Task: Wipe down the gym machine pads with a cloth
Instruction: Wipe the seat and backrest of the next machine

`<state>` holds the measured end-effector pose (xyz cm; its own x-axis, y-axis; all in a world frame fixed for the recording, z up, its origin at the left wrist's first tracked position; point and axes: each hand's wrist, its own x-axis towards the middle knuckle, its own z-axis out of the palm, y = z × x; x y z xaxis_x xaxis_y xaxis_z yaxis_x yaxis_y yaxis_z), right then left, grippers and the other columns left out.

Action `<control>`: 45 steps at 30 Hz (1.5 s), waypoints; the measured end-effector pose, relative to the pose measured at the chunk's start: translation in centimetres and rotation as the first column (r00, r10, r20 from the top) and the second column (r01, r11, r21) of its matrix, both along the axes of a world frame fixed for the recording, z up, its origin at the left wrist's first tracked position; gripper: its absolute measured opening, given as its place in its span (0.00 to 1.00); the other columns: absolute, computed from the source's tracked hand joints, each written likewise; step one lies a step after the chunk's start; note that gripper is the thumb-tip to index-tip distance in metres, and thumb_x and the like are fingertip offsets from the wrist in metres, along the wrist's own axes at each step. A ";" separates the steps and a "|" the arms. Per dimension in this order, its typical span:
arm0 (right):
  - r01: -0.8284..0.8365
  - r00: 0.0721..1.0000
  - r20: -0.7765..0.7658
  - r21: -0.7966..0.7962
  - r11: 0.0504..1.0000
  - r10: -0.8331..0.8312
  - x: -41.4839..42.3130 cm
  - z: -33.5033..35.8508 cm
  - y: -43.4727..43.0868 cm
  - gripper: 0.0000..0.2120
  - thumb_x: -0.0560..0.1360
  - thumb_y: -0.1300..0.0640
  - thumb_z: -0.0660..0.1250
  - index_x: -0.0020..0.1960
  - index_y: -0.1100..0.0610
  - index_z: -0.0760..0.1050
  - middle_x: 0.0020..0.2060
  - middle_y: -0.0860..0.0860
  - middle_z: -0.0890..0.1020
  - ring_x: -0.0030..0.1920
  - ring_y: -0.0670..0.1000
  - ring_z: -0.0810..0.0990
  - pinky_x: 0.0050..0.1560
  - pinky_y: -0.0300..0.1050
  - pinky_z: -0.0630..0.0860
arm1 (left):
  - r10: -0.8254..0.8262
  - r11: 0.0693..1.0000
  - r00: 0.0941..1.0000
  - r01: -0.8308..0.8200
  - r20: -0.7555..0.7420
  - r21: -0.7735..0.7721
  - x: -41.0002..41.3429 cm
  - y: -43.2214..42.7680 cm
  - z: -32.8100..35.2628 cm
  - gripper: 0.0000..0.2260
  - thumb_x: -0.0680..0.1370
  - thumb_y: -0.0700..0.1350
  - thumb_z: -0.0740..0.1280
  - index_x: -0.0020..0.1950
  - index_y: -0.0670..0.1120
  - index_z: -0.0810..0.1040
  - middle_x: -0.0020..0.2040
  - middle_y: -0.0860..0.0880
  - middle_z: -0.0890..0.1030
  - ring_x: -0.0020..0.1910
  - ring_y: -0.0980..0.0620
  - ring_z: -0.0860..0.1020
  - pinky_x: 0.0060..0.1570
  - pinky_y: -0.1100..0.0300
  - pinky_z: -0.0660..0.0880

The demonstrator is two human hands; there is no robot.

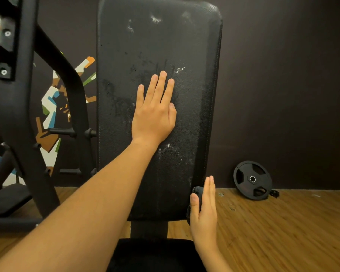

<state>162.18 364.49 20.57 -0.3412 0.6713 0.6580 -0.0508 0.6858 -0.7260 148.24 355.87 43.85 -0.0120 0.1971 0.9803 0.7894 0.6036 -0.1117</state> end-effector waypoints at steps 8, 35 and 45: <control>-0.075 0.992 -0.116 -0.216 0.973 0.051 0.0 -0.2 -0.9 0.36 0.78 0.40 0.60 0.80 0.41 0.47 0.82 0.42 0.50 0.80 0.41 0.48 0.81 0.50 0.52 | -0.007 1.000 1.000 0.007 0.003 -0.003 0.0 0.0 -0.1 0.27 0.84 0.49 0.50 0.83 0.45 0.56 0.83 0.44 0.55 0.82 0.45 0.53 0.79 0.42 0.50; 0.134 0.969 -0.241 0.317 0.939 -0.057 -2.3 35.9 4.0 0.27 0.87 0.50 0.56 0.83 0.54 0.54 0.83 0.54 0.48 0.81 0.52 0.51 0.75 0.43 0.54 | -0.051 0.997 0.997 0.054 0.054 -0.059 -0.1 -0.2 -0.6 0.27 0.84 0.51 0.49 0.83 0.46 0.54 0.84 0.45 0.52 0.83 0.46 0.49 0.79 0.41 0.55; 0.169 0.985 -0.100 0.352 0.921 -0.143 -2.7 48.7 5.6 0.27 0.86 0.47 0.56 0.81 0.57 0.58 0.81 0.59 0.57 0.79 0.60 0.59 0.78 0.58 0.58 | -0.032 0.998 0.998 0.036 0.060 -0.059 -0.3 -0.2 0.0 0.28 0.83 0.52 0.52 0.83 0.47 0.56 0.83 0.45 0.54 0.82 0.46 0.52 0.79 0.42 0.56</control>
<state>159.45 370.12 69.27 -0.1949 0.4279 0.8826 0.0358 0.9023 -0.4296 147.98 355.66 43.89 -0.0618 0.2569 0.9645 0.8155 0.5701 -0.0996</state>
